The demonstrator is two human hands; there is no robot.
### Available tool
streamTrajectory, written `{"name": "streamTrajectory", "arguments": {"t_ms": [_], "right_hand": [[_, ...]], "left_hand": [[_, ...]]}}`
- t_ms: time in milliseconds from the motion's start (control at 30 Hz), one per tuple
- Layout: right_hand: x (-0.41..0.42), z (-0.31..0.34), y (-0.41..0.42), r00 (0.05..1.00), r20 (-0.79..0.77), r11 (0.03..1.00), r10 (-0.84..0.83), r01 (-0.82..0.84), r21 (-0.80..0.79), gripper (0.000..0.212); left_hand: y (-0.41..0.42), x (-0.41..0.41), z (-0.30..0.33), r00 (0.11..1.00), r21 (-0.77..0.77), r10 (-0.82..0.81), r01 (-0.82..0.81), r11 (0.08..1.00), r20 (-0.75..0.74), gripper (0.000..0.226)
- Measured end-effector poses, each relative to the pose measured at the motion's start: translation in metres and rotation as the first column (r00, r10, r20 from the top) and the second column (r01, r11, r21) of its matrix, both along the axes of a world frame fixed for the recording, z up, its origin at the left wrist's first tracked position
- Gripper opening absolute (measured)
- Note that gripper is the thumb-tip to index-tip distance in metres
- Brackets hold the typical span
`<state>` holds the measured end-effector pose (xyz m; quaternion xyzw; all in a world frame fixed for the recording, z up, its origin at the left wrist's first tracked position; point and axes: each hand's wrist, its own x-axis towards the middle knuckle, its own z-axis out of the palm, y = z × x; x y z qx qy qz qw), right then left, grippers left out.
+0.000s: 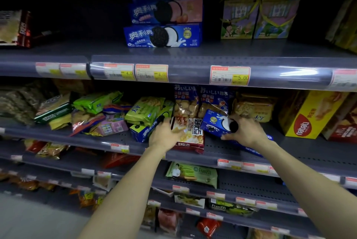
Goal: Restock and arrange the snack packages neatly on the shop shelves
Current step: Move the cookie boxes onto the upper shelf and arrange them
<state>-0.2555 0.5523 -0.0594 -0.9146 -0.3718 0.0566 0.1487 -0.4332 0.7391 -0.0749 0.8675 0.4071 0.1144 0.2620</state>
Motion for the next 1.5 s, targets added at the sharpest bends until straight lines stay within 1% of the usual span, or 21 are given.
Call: {"name": "streamTrajectory", "arguments": {"t_ms": [67, 100, 133, 167, 200, 233, 300, 367, 433, 533, 733, 867, 967, 1067, 1167, 1267, 1300, 1367, 1400, 1467, 1500], "right_hand": [[-0.002, 0.000, 0.001, 1.000, 0.016, 1.000, -0.004, 0.004, -0.007, 0.079], [-0.003, 0.000, 0.001, 1.000, 0.023, 1.000, -0.006, 0.006, -0.008, 0.080], [-0.004, -0.001, 0.000, 1.000, 0.024, 1.000, -0.009, 0.009, -0.008, 0.080], [-0.005, -0.001, 0.000, 1.000, 0.024, 1.000, -0.012, 0.012, -0.009, 0.081], [-0.006, -0.001, 0.000, 1.000, 0.023, 1.000, -0.015, 0.015, -0.012, 0.082], [-0.007, -0.001, 0.001, 1.000, 0.022, 1.000, -0.018, 0.018, -0.017, 0.083], [-0.008, -0.001, 0.001, 0.999, 0.027, 1.000, -0.018, 0.019, -0.025, 0.086], [-0.009, -0.001, 0.002, 0.999, 0.032, 1.000, -0.020, 0.021, -0.023, 0.086], [-0.009, -0.001, 0.002, 0.999, 0.035, 0.999, -0.025, 0.026, -0.019, 0.086], [-0.009, -0.002, 0.002, 0.999, 0.041, 0.999, -0.031, 0.032, -0.019, 0.083], [-0.004, 0.000, -0.003, 0.996, 0.015, 0.996, -0.084, 0.084, 0.042, 0.079], [0.002, 0.004, -0.006, 0.992, -0.013, 0.987, -0.126, 0.127, 0.102, 0.071], [0.007, 0.005, -0.008, 0.987, -0.026, 0.975, -0.156, 0.158, 0.157, 0.072], [0.010, 0.006, -0.009, 0.983, -0.042, 0.965, -0.177, 0.181, 0.187, 0.076], [0.013, 0.007, -0.010, 0.981, -0.066, 0.959, -0.183, 0.193, 0.208, 0.078], [0.011, 0.006, -0.009, 0.983, -0.063, 0.963, -0.171, 0.180, 0.200, 0.079], [0.010, 0.006, -0.008, 0.985, -0.056, 0.965, -0.162, 0.170, 0.197, 0.079], [0.008, 0.005, -0.007, 0.987, -0.042, 0.968, -0.152, 0.157, 0.194, 0.079], [0.007, 0.005, -0.006, 0.988, -0.039, 0.969, -0.148, 0.153, 0.193, 0.080], [0.006, 0.005, -0.006, 0.988, -0.048, 0.970, -0.144, 0.151, 0.189, 0.079], [0.006, 0.005, -0.005, 0.988, -0.056, 0.971, -0.143, 0.151, 0.186, 0.079]], "left_hand": [[0.008, -0.010, 0.010, 0.992, 0.140, 0.076, -0.090, 0.986, 0.100, 0.050], [0.013, -0.016, 0.015, 0.980, 0.221, 0.104, -0.140, 0.965, 0.168, 0.040], [0.018, -0.023, 0.018, 0.966, 0.297, 0.121, -0.188, 0.936, 0.230, 0.035], [0.024, -0.030, 0.019, 0.953, 0.363, 0.138, -0.233, 0.902, 0.269, 0.035], [0.031, -0.036, 0.018, 0.944, 0.402, 0.166, -0.275, 0.873, 0.284, 0.041], [0.038, -0.040, 0.017, 0.936, 0.407, 0.211, -0.316, 0.857, 0.282, 0.051], [0.051, -0.045, 0.013, 0.915, 0.327, 0.324, -0.391, 0.861, 0.240, 0.078], [0.060, -0.047, 0.009, 0.906, 0.179, 0.386, -0.414, 0.893, 0.171, 0.100], [0.067, -0.046, 0.005, 0.921, 0.058, 0.371, -0.380, 0.923, 0.121, 0.107], [0.071, -0.042, 0.003, 0.931, -0.038, 0.337, -0.335, 0.941, 0.141, 0.102], [0.067, -0.034, 0.009, 0.896, -0.023, 0.322, -0.331, 0.943, 0.306, 0.081], [0.051, -0.023, 0.018, 0.882, -0.019, 0.223, -0.237, 0.971, 0.416, 0.074], [0.026, -0.017, 0.016, 0.861, -0.053, 0.169, -0.163, 0.985, 0.480, 0.077], [-0.004, -0.014, 0.006, 0.895, -0.078, 0.098, -0.071, 0.994, 0.435, 0.083], [-0.022, -0.012, -0.010, 0.923, -0.071, 0.010, 0.019, 0.997, 0.385, 0.084], [-0.022, -0.009, -0.018, 0.953, -0.098, -0.023, 0.054, 0.994, 0.301, 0.089], [-0.020, -0.009, -0.017, 0.965, -0.076, -0.036, 0.058, 0.995, 0.258, 0.090], [-0.015, -0.010, -0.011, 0.974, -0.006, -0.048, 0.051, 0.999, 0.223, 0.090], [-0.011, -0.013, -0.007, 0.965, 0.003, -0.025, 0.025, 1.000, 0.261, 0.087], [0.003, -0.018, 0.001, 0.933, 0.011, 0.066, -0.075, 0.997, 0.355, 0.077], [0.013, -0.022, 0.003, 0.927, 0.054, 0.110, -0.138, 0.989, 0.358, 0.074]]}}
